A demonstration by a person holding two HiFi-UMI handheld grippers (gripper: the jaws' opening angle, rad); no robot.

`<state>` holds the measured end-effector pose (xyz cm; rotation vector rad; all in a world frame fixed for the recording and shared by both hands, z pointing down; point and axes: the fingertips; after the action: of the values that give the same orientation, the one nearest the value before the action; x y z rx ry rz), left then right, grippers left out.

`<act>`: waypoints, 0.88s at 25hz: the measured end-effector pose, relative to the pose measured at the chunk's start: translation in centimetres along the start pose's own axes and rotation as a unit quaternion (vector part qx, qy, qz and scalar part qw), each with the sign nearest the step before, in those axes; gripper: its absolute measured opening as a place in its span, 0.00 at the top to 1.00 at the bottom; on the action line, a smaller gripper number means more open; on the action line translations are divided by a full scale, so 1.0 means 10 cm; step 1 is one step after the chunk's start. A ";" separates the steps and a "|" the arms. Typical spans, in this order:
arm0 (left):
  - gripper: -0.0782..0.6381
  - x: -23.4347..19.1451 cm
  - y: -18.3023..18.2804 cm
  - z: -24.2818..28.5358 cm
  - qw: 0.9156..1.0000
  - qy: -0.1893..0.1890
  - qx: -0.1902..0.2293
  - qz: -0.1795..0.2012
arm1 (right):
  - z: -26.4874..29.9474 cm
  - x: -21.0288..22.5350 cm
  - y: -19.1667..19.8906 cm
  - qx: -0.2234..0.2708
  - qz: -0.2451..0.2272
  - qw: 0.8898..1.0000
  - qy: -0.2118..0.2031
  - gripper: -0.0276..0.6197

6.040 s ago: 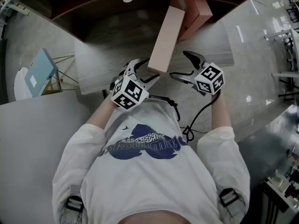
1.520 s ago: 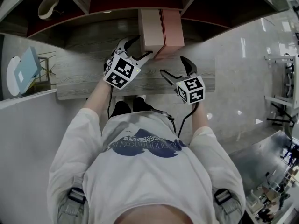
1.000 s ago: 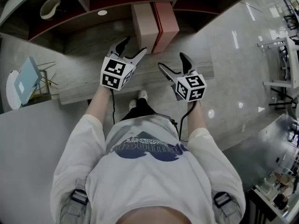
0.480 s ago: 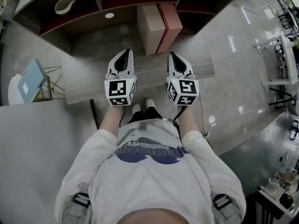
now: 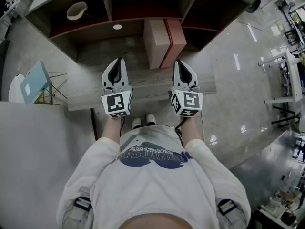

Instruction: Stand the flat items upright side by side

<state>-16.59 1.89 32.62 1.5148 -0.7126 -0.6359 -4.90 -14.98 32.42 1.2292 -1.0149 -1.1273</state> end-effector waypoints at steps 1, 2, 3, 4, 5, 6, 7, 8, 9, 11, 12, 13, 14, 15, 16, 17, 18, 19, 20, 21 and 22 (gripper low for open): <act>0.88 -0.02 -0.02 0.00 1.000 -0.003 0.003 0.003 | -0.01 0.02 -0.01 0.003 0.000 1.000 0.000 0.96; 0.88 -0.02 -0.04 0.01 1.000 -0.005 0.006 0.007 | -0.02 0.03 -0.02 0.005 -0.001 1.000 -0.001 0.96; 0.88 -0.01 -0.06 0.01 1.000 -0.004 0.009 0.012 | -0.03 0.04 -0.03 0.008 -0.004 1.000 -0.001 0.96; 0.88 0.00 -0.08 0.01 1.000 -0.003 0.012 0.017 | -0.04 0.06 -0.04 0.011 -0.011 1.000 0.001 0.96; 0.88 0.02 -0.09 0.01 1.000 0.000 0.014 0.023 | -0.05 0.08 -0.06 0.012 -0.024 1.000 0.010 0.96; 0.88 0.04 -0.10 0.02 0.999 0.003 0.016 0.029 | -0.06 0.12 -0.08 0.012 -0.045 0.999 0.025 0.96; 0.88 0.06 -0.13 0.02 0.999 0.007 0.021 0.038 | -0.07 0.15 -0.10 0.013 -0.073 0.996 0.043 0.96; 0.88 0.07 -0.16 0.03 0.999 0.009 0.025 0.046 | -0.09 0.18 -0.14 0.014 -0.101 0.993 0.059 0.96; 0.88 0.08 -0.17 0.04 0.998 0.010 0.026 0.052 | -0.10 0.20 -0.17 0.017 -0.121 0.990 0.066 0.96; 0.88 0.06 -0.15 0.04 0.998 0.007 0.024 0.053 | -0.11 0.20 -0.22 0.021 -0.132 0.989 0.063 0.96; 0.88 0.04 -0.14 0.05 0.998 0.004 0.022 0.052 | -0.11 0.21 -0.22 0.020 -0.130 0.989 0.062 0.96; 0.88 0.04 -0.14 0.05 0.998 0.003 0.020 0.052 | -0.11 0.22 -0.20 0.017 -0.127 0.990 0.062 0.96; 0.88 0.04 -0.14 0.06 0.998 0.003 0.020 0.054 | -0.12 0.24 -0.18 0.015 -0.126 0.990 0.063 0.96; 0.88 0.05 -0.15 0.07 0.998 0.005 0.021 0.054 | -0.12 0.26 -0.17 0.013 -0.126 0.990 0.065 0.96; 0.88 0.06 -0.16 0.07 0.998 0.006 0.022 0.054 | -0.12 0.28 -0.17 0.012 -0.127 0.990 0.065 0.96; 0.88 0.07 -0.17 0.08 0.998 0.006 0.023 0.055 | -0.13 0.28 -0.17 0.011 -0.128 0.990 0.066 0.96; 0.88 0.07 -0.17 0.08 0.998 0.007 0.023 0.056 | -0.13 0.28 -0.17 0.011 -0.129 0.989 0.065 0.96; 0.88 0.08 -0.17 0.08 0.998 0.008 0.023 0.056 | -0.13 0.28 -0.18 0.012 -0.130 0.989 0.065 0.96; 0.88 0.08 -0.16 0.08 0.998 0.008 0.022 0.056 | -0.14 0.28 -0.19 0.012 -0.131 0.989 0.065 0.96; 0.88 0.09 -0.15 0.08 0.998 0.008 0.021 0.055 | -0.14 0.28 -0.19 0.012 -0.133 0.989 0.065 0.96; 0.88 0.09 -0.14 0.09 0.998 0.009 0.020 0.054 | -0.14 0.28 -0.19 0.012 -0.134 0.989 0.065 0.96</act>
<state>-16.53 0.66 31.18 1.5061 -0.7925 -0.5277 -3.19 -17.53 30.32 1.4708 -0.7814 -1.2255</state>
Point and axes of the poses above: the fingertips, and each gripper's own axes: z forward along the fingers, x to its right, y out of its underside, and after that the axes turned 7 degrees about -y, right-handed
